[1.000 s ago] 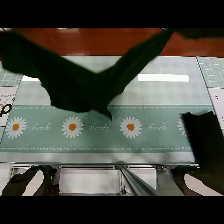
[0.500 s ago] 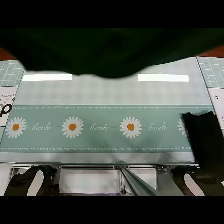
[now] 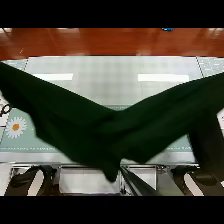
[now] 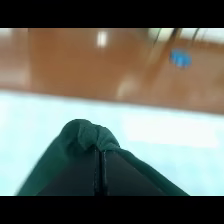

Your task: Fold the shirts.

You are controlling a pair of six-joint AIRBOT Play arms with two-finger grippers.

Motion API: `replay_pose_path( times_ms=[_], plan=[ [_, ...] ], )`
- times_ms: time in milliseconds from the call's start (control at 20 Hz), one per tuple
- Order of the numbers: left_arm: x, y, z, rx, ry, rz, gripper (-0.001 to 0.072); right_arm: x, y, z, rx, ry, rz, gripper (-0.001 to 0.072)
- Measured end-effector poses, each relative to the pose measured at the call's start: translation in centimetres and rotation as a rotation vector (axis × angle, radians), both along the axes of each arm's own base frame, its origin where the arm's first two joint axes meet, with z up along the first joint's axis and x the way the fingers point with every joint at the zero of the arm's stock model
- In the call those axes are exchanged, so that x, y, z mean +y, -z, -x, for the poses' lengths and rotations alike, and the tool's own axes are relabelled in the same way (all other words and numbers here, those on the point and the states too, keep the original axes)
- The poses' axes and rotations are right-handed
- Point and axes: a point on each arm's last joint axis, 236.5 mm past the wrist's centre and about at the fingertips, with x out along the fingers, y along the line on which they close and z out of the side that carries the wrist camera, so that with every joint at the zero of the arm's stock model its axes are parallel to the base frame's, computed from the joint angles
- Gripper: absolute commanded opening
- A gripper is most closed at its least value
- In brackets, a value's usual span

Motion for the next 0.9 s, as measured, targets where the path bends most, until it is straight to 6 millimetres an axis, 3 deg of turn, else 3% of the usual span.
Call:
replay_pose_path(
  times_ms=[150,300,600,650,700,900],
  plan=[
    [0.9,8.0,-3.8,0.207,-0.006,0.055,0.0015,0.1,7.0,-2.7,0.154,0.009,-0.020,0.0023],
    [0.9,14.7,-7.7,0.377,0.002,0.142,0.0015,0.2,13.8,-6.1,0.299,0.018,-0.040,0.0022],
    [-0.7,24.3,-14.5,0.530,0.053,0.330,0.0037,0.7,25.5,-14.6,0.482,0.036,-0.092,0.0022],
    [-0.7,25.7,-15.2,0.549,0.047,0.352,0.0219,1.1,27.2,-15.7,0.502,0.038,-0.123,0.0022],
    [-0.8,27.1,-15.6,0.576,0.045,0.374,0.0500,1.4,28.7,-17.0,0.507,0.042,-0.166,0.0022],
    [-0.8,30.5,-14.7,0.693,0.061,0.412,0.0507,1.0,33.2,-19.6,0.553,0.095,-0.357,0.0023]
  ],
)
